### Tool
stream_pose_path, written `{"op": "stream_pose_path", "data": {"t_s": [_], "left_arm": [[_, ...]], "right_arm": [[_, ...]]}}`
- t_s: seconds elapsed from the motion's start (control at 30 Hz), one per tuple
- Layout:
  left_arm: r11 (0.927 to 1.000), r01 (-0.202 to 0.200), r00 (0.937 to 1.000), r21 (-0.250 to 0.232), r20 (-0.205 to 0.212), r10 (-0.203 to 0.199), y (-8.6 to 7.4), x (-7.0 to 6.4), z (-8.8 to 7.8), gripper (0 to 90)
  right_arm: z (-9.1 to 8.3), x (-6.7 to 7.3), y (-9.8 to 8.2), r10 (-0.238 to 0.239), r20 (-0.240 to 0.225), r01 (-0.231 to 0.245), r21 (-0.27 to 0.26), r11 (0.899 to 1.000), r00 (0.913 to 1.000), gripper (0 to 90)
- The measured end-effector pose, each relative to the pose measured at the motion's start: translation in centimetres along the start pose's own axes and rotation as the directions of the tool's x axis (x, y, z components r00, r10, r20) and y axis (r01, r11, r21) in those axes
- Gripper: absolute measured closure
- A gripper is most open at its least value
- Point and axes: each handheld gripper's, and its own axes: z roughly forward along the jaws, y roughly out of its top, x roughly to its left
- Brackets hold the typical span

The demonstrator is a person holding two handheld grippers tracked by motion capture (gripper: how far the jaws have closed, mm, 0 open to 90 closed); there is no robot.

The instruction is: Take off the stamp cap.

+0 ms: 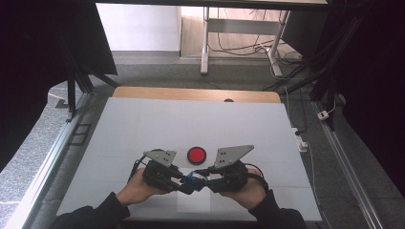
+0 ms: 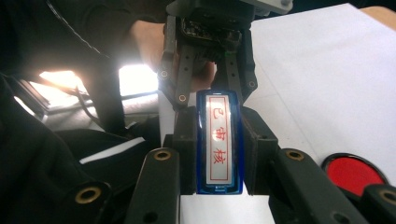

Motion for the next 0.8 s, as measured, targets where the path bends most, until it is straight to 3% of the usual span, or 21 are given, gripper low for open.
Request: {"op": "stream_pose_path", "data": {"t_s": [0.1, 0.13, 0.17, 0.23, 0.27, 0.3, 0.47, 0.57, 0.6, 0.63, 0.67, 0.7, 0.73, 0.8], "left_arm": [[0.9999, -0.008, 1.0000, 0.015, -0.003, 0.008, 0.1, -0.2, 0.0, 69.5], [0.9991, -0.036, 0.9993, 0.021, -0.008, 0.036, 0.1, -0.4, 0.0, 69.6], [0.9991, -0.036, 0.9993, 0.021, -0.008, 0.036, 0.1, -0.4, 0.0, 69.7], [0.9970, -0.074, 0.9972, 0.026, -0.011, 0.074, 0.2, -0.6, -0.1, 69.7], [0.9960, -0.086, 0.9962, 0.026, -0.011, 0.086, 0.3, -0.8, -0.2, 69.7], [0.9942, -0.102, 0.9946, 0.032, -0.012, 0.103, 0.4, -0.8, -0.2, 69.8], [0.9892, -0.138, 0.9901, 0.049, -0.015, 0.139, 0.5, -1.1, -0.3, 69.8], [0.9913, -0.123, 0.9922, 0.047, -0.017, 0.123, 0.4, -1.0, -0.3, 69.8], [0.9955, -0.079, 0.9965, 0.052, -0.023, 0.080, 0.4, -0.7, -0.3, 69.8], [0.9955, -0.079, 0.9965, 0.052, -0.023, 0.080, 0.4, -0.7, -0.3, 69.8], [0.9964, -0.049, 0.9980, 0.069, -0.035, 0.052, 0.3, -0.5, -0.3, 69.8], [0.9964, -0.049, 0.9980, 0.069, -0.035, 0.052, 0.3, -0.5, -0.3, 69.8], [0.9967, -0.032, 0.9986, 0.075, -0.040, 0.035, 0.2, -0.4, -0.3, 69.8], [0.9979, -0.008, 0.9989, 0.065, -0.046, 0.011, 0.0, -0.2, -0.4, 69.8]], "right_arm": [[0.1, 0.1, 0.0, -0.008, 0.004, 0.008, 0.008, 1.000, 1.0000, 71.5], [0.0, -0.2, -0.1, 0.014, -0.021, -0.014, 0.002, 1.000, 0.9997, 71.5], [0.0, -0.3, -0.1, 0.025, -0.036, -0.025, -0.004, 1.000, 0.9991, 71.5], [-0.1, -0.7, -0.3, 0.059, -0.075, -0.061, -0.019, 0.998, 0.9954, 71.5], [-0.1, -0.7, -0.3, 0.059, -0.075, -0.061, -0.019, 0.998, 0.9954, 71.5], [-0.1, -1.0, -0.5, 0.087, -0.109, -0.091, -0.034, 0.995, 0.9902, 71.5], [0.0, -1.3, -0.6, 0.103, -0.139, -0.110, -0.041, 0.993, 0.9849, 71.5], [0.0, -1.3, -0.6, 0.104, -0.139, -0.111, -0.044, 0.993, 0.9849, 71.5], [0.0, -1.2, -0.6, 0.086, -0.114, -0.092, -0.047, 0.995, 0.9897, 71.5], [0.0, -1.2, -0.6, 0.086, -0.114, -0.092, -0.047, 0.995, 0.9897, 71.5], [-0.1, -0.8, -0.4, 0.044, -0.065, -0.046, -0.037, 0.998, 0.9969, 71.5], [-0.1, -0.8, -0.4, 0.044, -0.065, -0.046, -0.037, 0.998, 0.9969, 71.5], [-0.2, -0.5, -0.3, 0.013, -0.029, -0.014, -0.027, 1.000, 0.9995, 71.5], [-0.3, -0.5, -0.3, 0.012, -0.022, -0.013, -0.030, 0.999, 0.9997, 71.5]]}}
